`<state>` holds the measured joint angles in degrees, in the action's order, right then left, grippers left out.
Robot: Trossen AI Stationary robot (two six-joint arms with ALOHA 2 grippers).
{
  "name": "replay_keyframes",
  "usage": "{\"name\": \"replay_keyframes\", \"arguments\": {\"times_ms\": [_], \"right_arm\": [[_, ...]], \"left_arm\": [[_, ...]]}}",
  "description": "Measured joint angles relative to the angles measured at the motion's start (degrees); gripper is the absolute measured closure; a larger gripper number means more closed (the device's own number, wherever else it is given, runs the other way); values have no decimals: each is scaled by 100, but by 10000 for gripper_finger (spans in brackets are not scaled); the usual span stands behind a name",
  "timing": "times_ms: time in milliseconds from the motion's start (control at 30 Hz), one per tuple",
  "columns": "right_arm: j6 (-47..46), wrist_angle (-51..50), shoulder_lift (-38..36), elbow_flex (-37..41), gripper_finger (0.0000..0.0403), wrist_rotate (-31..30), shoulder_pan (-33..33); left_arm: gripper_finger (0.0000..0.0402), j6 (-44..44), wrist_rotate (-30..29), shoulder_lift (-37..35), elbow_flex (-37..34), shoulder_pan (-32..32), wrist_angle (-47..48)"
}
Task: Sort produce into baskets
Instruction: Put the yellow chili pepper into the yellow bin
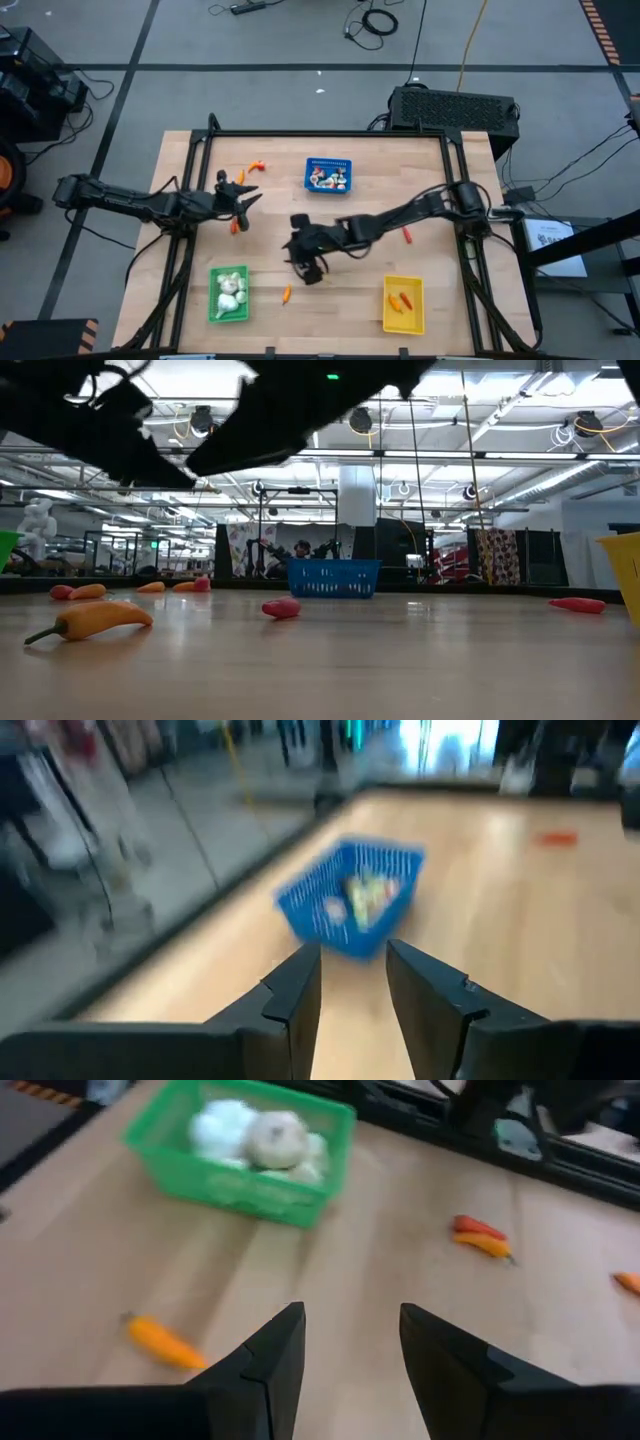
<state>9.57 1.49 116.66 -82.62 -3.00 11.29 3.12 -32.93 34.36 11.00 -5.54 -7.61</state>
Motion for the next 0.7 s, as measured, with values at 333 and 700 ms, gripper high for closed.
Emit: {"name": "replay_keyframes", "arguments": {"times_ms": [333, 700], "right_arm": [[-620, -2128, 419, -1505, 248, 1, -484], [-865, -2583, 346, -1520, 248, 250, -509]], "left_arm": [[281, 2780, -121, 163, 1238, 307, 3675], [295, 1580, 1354, 1366, 1578, 2875, 3961]]}}
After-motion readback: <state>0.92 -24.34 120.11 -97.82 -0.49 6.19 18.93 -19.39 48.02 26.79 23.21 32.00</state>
